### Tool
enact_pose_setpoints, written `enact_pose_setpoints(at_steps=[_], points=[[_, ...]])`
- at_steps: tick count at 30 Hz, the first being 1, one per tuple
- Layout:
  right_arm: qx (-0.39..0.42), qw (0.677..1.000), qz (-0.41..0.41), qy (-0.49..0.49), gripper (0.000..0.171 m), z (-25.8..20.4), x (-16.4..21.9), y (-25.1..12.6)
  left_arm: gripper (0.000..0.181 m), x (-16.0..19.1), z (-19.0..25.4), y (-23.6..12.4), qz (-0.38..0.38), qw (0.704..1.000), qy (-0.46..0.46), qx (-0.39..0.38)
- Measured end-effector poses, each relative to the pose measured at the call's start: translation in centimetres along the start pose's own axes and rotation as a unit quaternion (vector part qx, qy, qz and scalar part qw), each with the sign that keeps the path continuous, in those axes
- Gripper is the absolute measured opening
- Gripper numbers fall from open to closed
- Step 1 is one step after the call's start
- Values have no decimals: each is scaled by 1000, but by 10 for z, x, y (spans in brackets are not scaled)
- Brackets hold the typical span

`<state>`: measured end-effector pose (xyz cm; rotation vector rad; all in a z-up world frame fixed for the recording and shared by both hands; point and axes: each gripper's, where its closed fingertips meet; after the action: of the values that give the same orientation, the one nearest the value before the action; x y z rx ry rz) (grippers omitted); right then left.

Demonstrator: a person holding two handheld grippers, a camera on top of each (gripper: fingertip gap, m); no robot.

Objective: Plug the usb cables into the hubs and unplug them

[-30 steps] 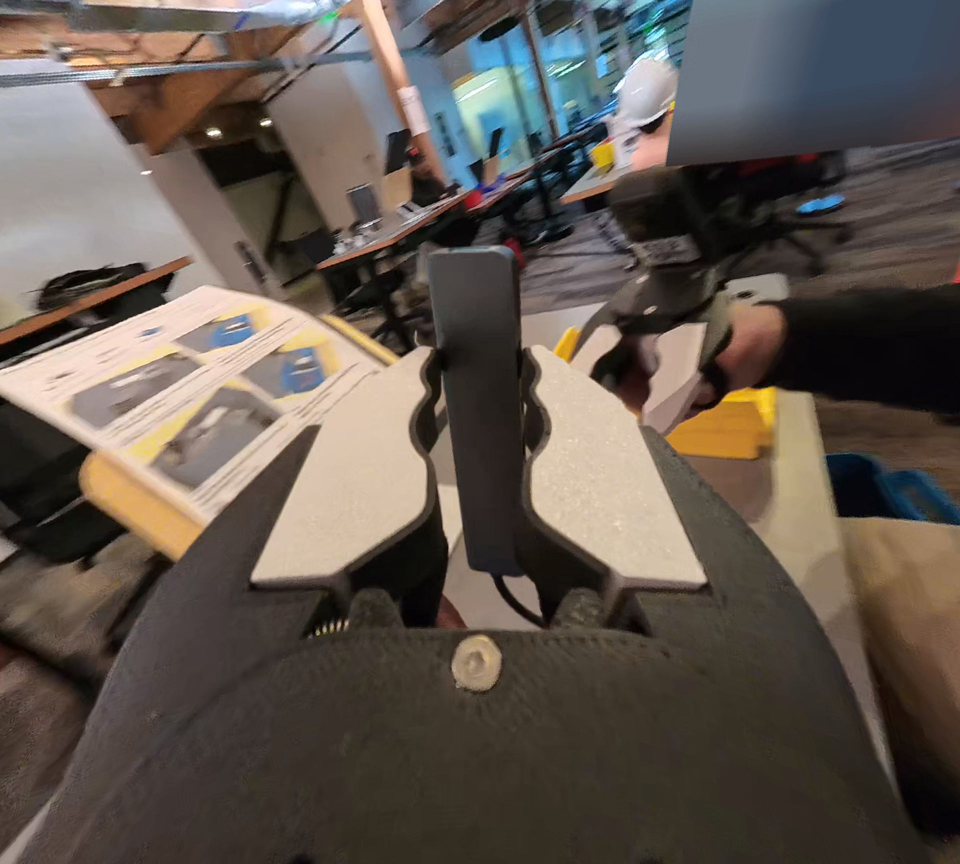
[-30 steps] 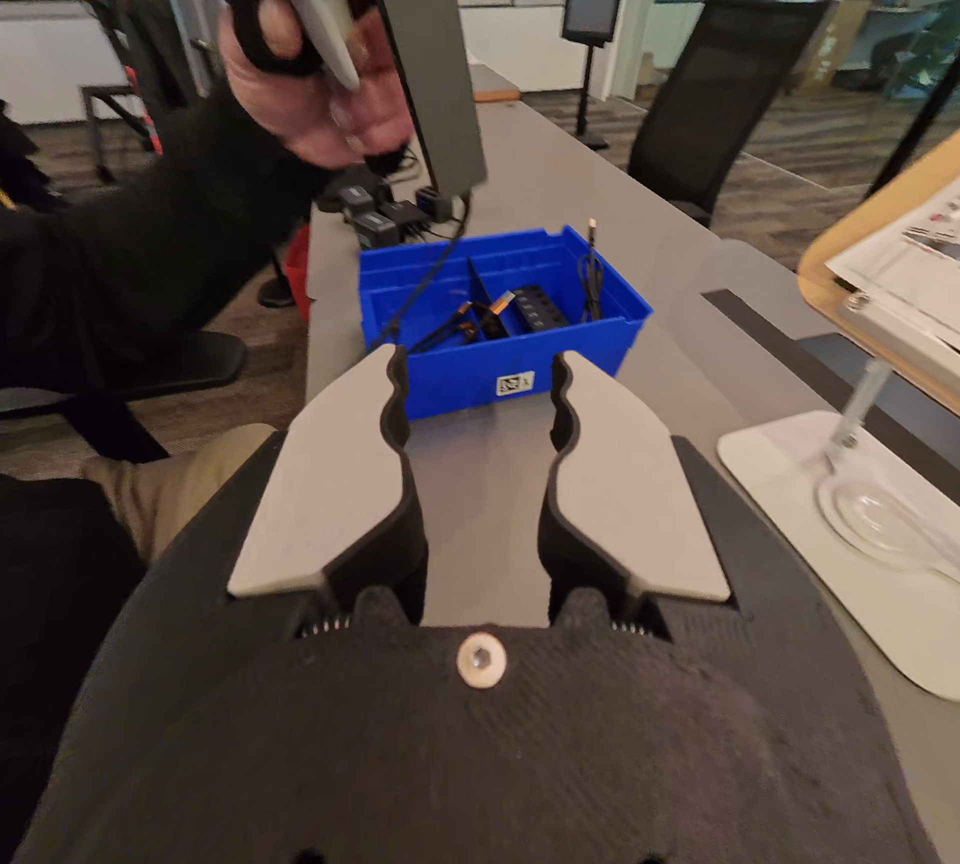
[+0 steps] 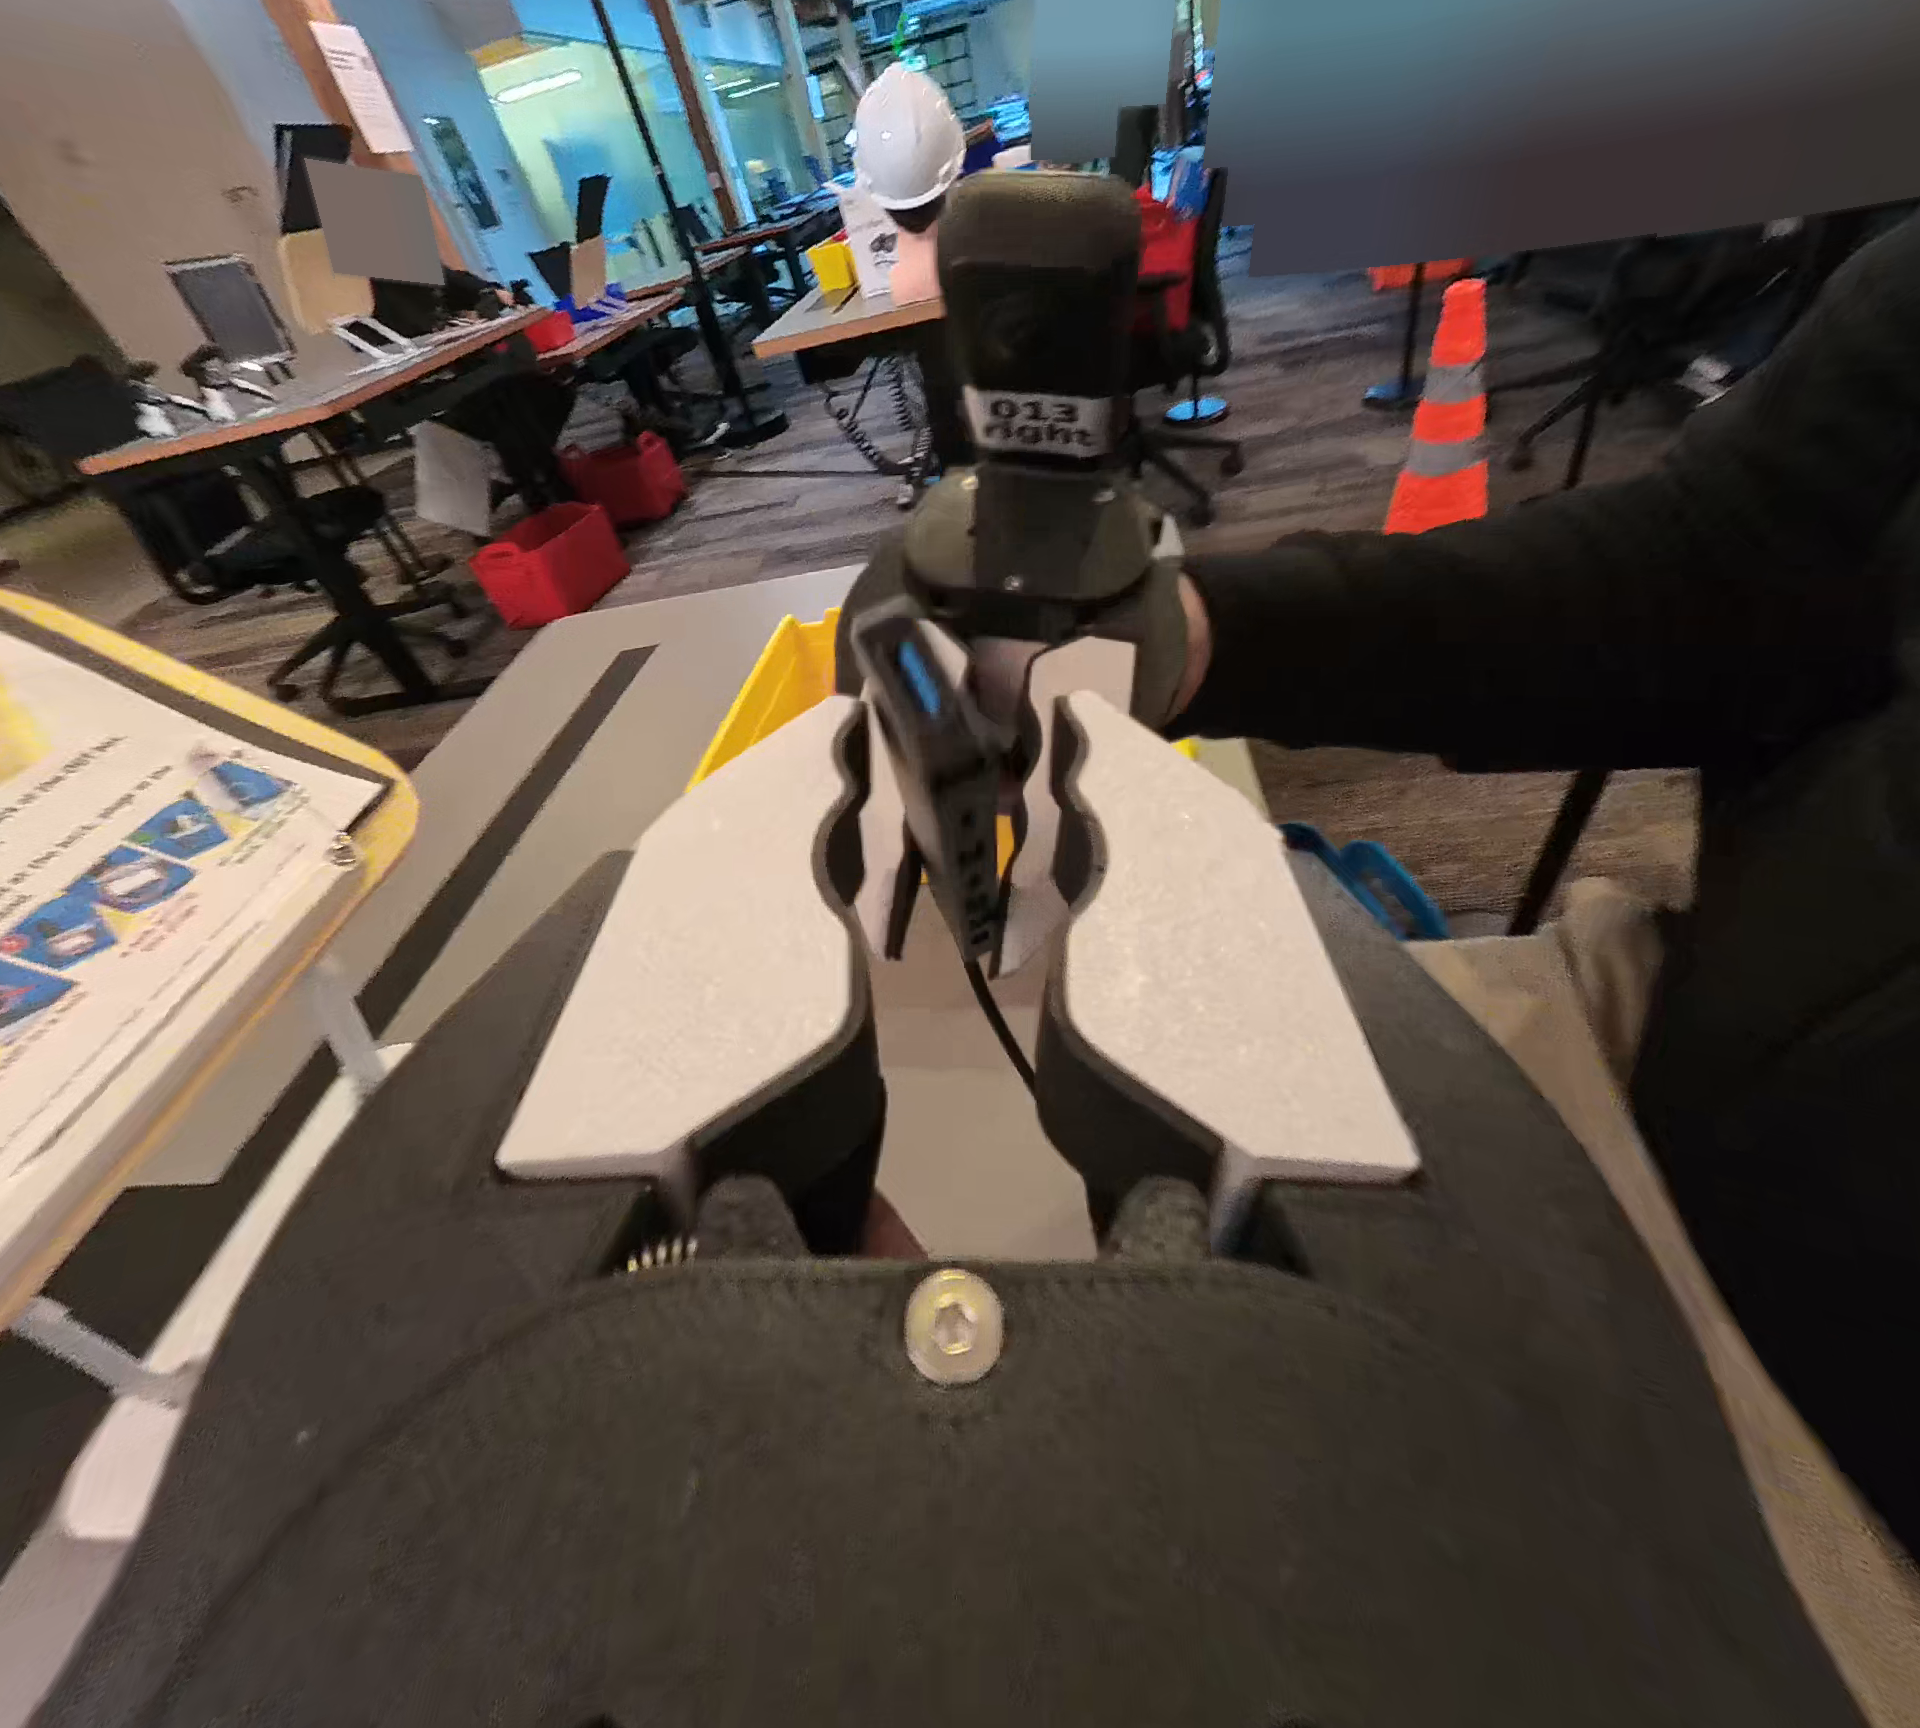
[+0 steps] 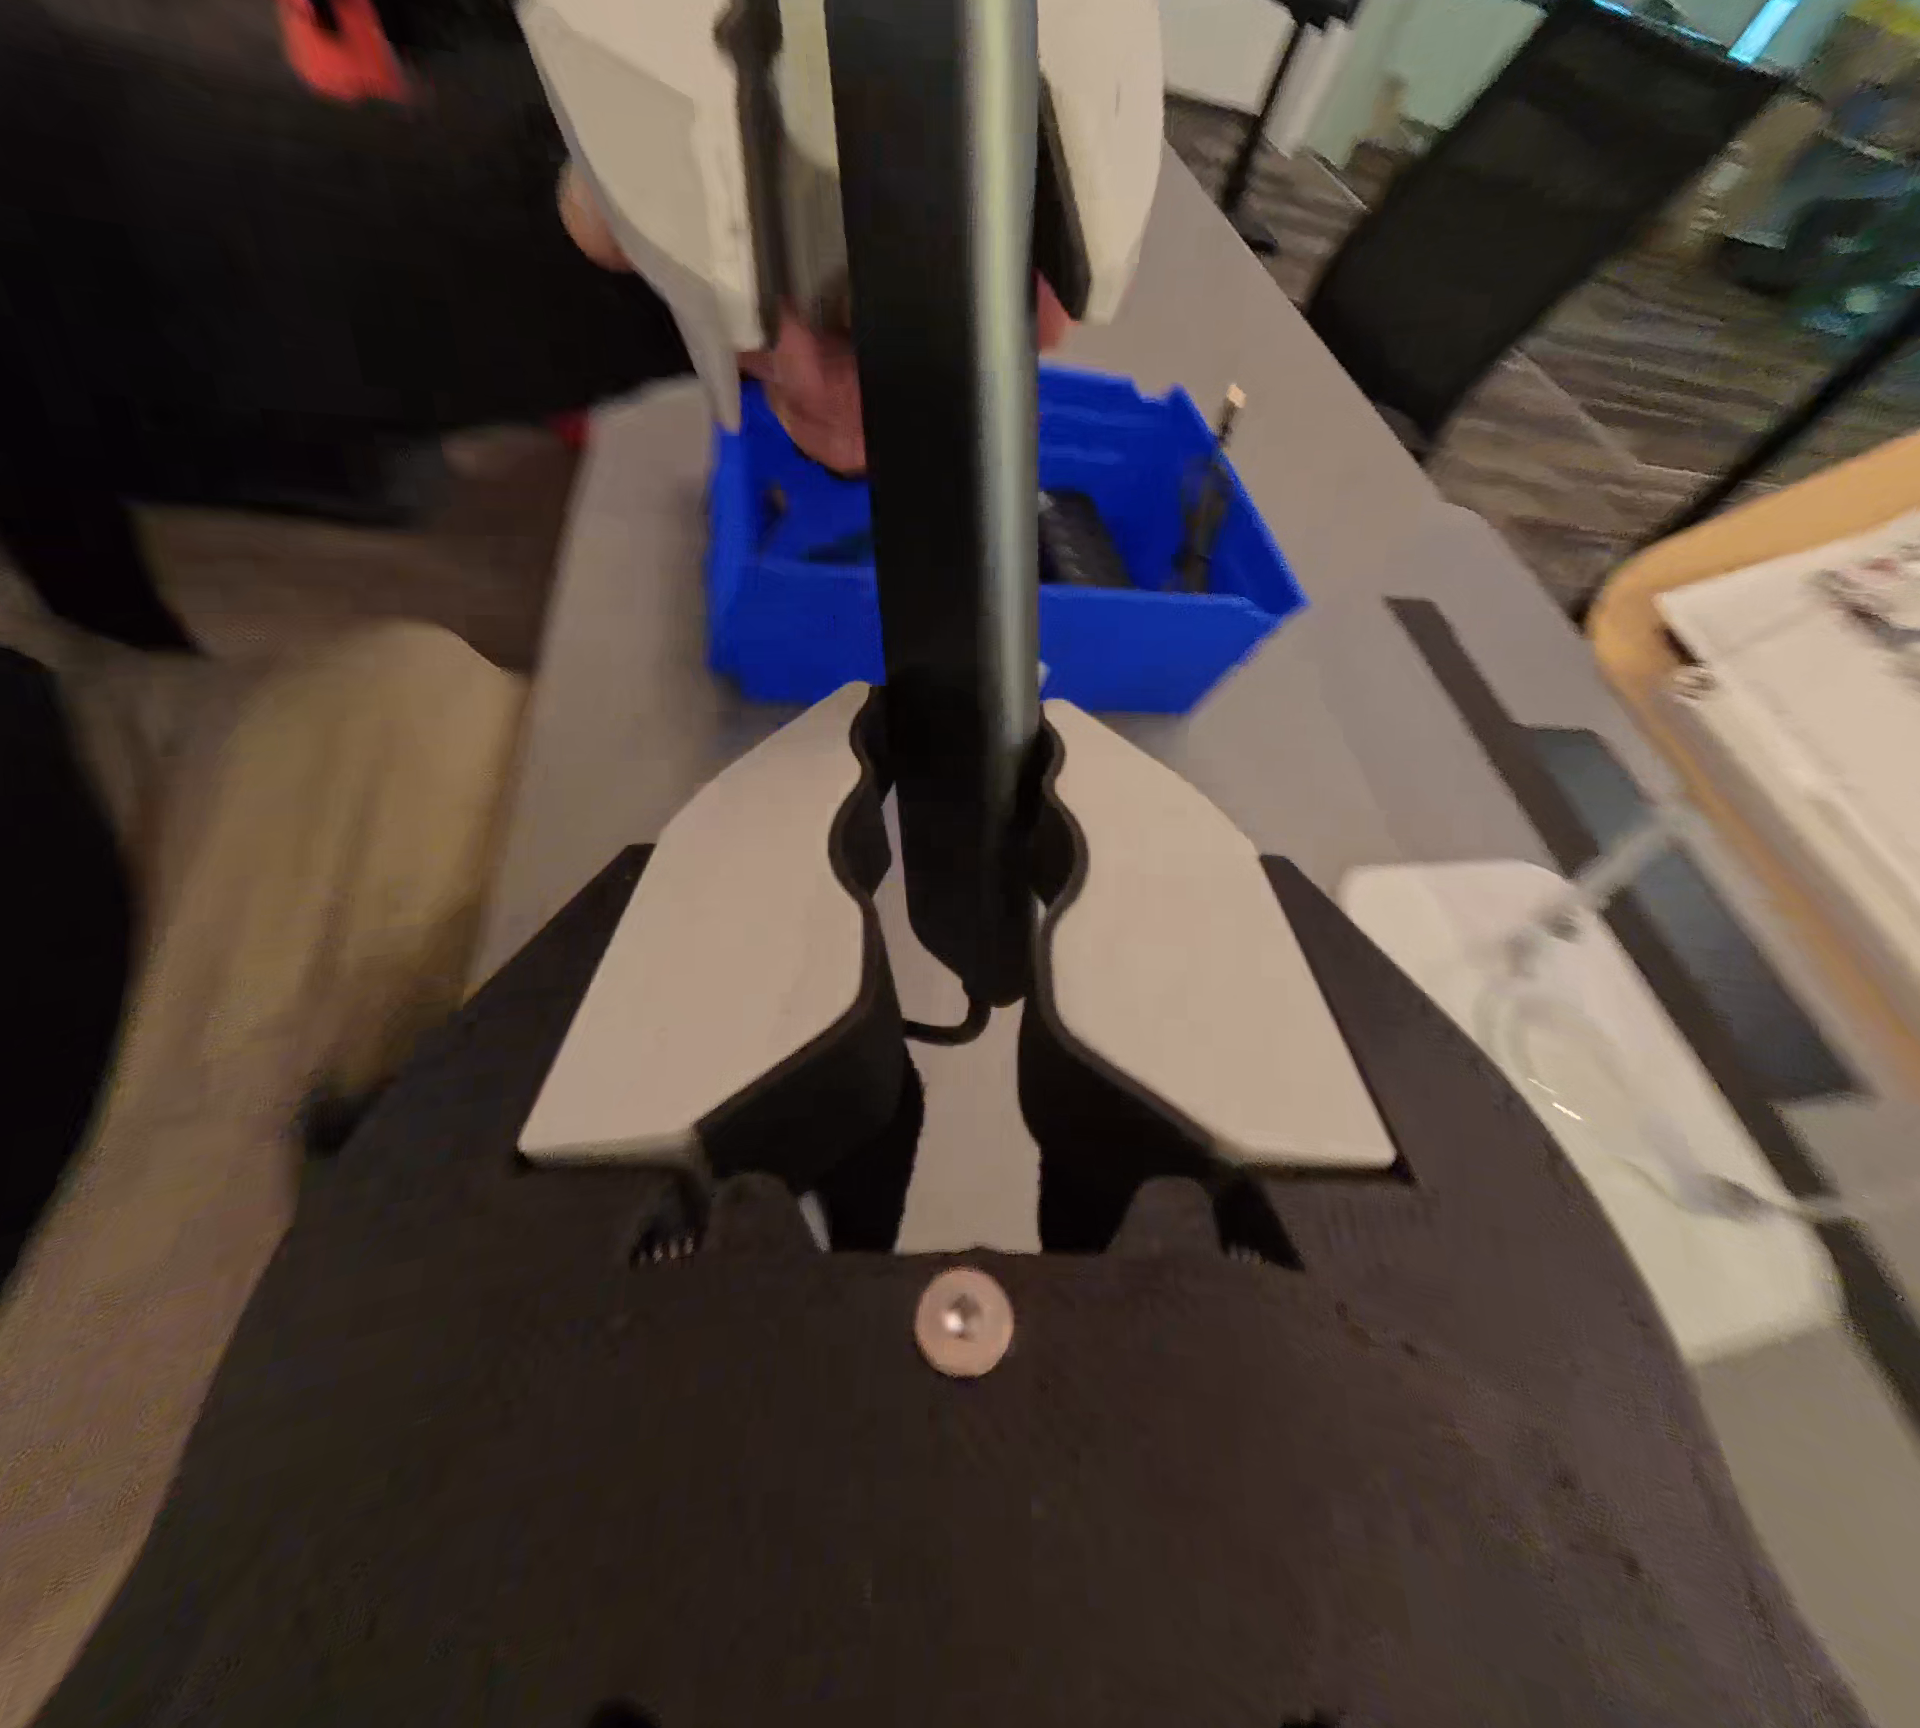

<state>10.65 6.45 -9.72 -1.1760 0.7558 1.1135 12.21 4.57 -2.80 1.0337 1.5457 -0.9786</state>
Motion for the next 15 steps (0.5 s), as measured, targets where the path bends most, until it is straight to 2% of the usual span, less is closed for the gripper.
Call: enact_pose_setpoints(at_steps=[2, 5, 10, 13, 15], points=[[33, 998, -36, -39, 22, 6, 8, -2, 17, 3, -1, 5, -12, 999, 39, -30], [75, 993, -54, -73, 17, 16, 12, -5, 11, 7, 1, 10, -47, 992, 102, -58], [111, 981, -78, -136, 17, 19, 10, -8, 10, 10, 14, 20, -105, 963, 232, -88], [135, 969, -103, -177, 30, 22, 10, -8, 11, 19, 19, 27, -154, 935, 301, -104], [155, 956, -130, -213, 30, 24, 12, -10, 11, 24, 22, 31, -176, 920, 332, -111]])
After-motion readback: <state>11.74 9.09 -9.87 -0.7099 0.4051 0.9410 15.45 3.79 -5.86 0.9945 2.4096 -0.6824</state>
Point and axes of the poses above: each gripper's, where its closed fingertips meet, y out along the fingers, x out of its underside, z = x × y across the jaws, and after that the axes turned 2 degrees about -y, right-handed
